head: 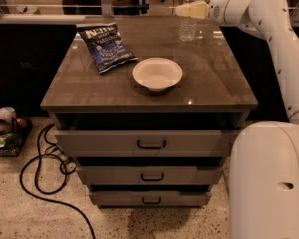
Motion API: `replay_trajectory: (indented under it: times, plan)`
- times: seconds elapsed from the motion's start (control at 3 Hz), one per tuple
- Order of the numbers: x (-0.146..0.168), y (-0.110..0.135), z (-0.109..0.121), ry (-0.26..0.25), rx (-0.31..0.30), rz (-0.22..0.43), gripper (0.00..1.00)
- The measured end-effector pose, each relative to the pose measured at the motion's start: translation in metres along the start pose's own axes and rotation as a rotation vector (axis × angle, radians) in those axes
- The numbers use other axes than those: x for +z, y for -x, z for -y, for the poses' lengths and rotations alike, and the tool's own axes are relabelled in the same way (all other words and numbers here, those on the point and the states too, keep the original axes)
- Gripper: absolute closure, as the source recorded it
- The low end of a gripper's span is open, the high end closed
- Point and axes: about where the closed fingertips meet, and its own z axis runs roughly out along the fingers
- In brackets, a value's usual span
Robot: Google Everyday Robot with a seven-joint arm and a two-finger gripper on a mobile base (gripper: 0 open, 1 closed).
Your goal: Place water bottle into paper bowl
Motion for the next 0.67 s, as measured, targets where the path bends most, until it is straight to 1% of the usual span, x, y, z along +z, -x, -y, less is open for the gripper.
replay_trajectory:
  times: [0.33, 0.67]
  plan:
    - [0.015, -0.010, 0.001, 0.030, 0.030, 0.035, 0.00]
    - [0.024, -0.020, 0.004, 0.048, 0.041, 0.062, 0.00]
